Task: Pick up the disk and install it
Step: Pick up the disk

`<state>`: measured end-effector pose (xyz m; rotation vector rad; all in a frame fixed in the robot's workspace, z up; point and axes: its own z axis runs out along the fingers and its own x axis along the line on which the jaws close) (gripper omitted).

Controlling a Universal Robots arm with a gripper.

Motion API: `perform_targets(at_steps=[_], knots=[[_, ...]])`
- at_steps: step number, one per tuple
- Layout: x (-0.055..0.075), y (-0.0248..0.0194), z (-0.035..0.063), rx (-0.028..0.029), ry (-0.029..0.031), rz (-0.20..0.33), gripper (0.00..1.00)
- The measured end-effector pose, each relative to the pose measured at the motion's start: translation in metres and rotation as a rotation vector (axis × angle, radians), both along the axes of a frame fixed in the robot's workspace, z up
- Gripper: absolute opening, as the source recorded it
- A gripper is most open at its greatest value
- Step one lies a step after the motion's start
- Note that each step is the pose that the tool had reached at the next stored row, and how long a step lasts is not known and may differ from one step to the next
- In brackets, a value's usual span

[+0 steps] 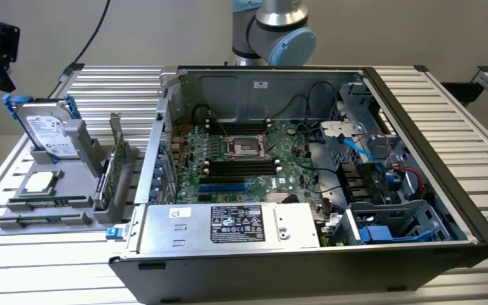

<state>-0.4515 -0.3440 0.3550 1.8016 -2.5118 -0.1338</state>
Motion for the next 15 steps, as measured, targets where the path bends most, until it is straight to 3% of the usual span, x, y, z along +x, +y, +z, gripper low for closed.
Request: perform_targets(at_steps=[8, 11, 15], knots=[[0.0000, 0.0000, -0.0027, -0.0001, -0.0036, 0.145, 0.11], [0.0000, 0.0002, -0.0038, -0.0002, -0.0056, 0.178, 0.11], [0.0000, 0.0010, -0.0055, -0.0009, -0.0126, 0.211, 0.11]])
